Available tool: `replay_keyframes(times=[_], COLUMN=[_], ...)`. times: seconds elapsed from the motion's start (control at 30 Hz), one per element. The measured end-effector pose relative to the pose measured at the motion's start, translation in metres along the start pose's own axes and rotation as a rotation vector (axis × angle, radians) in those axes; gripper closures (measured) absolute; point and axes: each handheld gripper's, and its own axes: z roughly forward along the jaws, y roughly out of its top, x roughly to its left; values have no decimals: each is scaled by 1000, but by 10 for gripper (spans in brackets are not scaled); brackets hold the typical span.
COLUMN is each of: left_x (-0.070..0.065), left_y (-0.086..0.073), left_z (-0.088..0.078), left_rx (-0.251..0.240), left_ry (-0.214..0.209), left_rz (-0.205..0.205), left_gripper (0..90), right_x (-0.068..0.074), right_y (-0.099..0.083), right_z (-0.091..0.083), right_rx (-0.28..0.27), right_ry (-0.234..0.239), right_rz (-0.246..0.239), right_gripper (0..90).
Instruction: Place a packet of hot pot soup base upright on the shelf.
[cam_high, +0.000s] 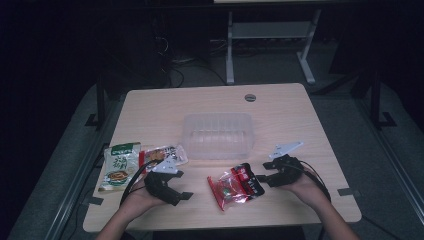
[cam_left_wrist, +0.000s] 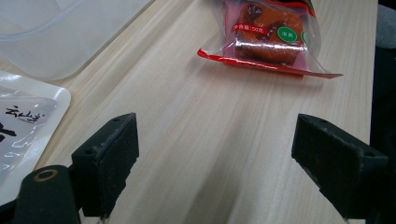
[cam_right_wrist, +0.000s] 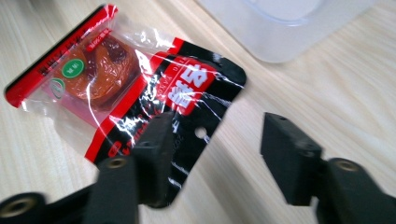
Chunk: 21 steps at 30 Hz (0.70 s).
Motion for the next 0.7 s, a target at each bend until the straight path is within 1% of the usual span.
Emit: replay_keyframes(times=[0.03,0.07,0.13,0.2,0.23,0.3,0.37,0.4,0.43,0.47,0.53,0.57,0.6,0.7], left_x=[-2,-3,-3,-5,-6,-8,-10,-15,-16,-16,-22,-24,-26,-31], left_y=[1,1,2,3,5,9,11,17,19,19,29,32,37,49], left_z=[-1,-1,-2,-3,-3,-3,-2,-1,0,0,8,11,15,27], left_rx=[-12,-8,-8,-22,-28,-33,-39,-44,-45,-45,-38,-32,-34,-10], left_ry=[1,1,5,8,6,3,0,-17,-29,-29,-56,-70,-78,-87], left_rz=[-12,-14,-16,-35,-42,-39,-35,-33,-33,-33,-21,-10,-10,27], left_gripper=[166,168,169,181,204,212,237,266,329,367,449,515,552,599], right_x=[0,0,1,1,1,1,1,1,1,1,0,-1,-2,-5], right_y=[-2,-5,-8,-11,-13,-17,-21,-26,-28,-29,-29,-28,-27,-26], right_z=[-3,-7,-11,-13,-14,-16,-18,-21,-22,-22,-23,-23,-23,-22], right_rx=[-9,-23,-36,-43,-45,-55,-58,-59,-64,-64,-67,-73,-77,-79], right_ry=[2,-6,-16,-24,-30,-43,-43,-47,-47,-47,-50,-54,-50,-48], right_rz=[14,6,17,18,22,30,35,37,39,34,34,30,33,38], right_gripper=[392,369,336,317,304,294,289,285,284,281,278,276,275,275])
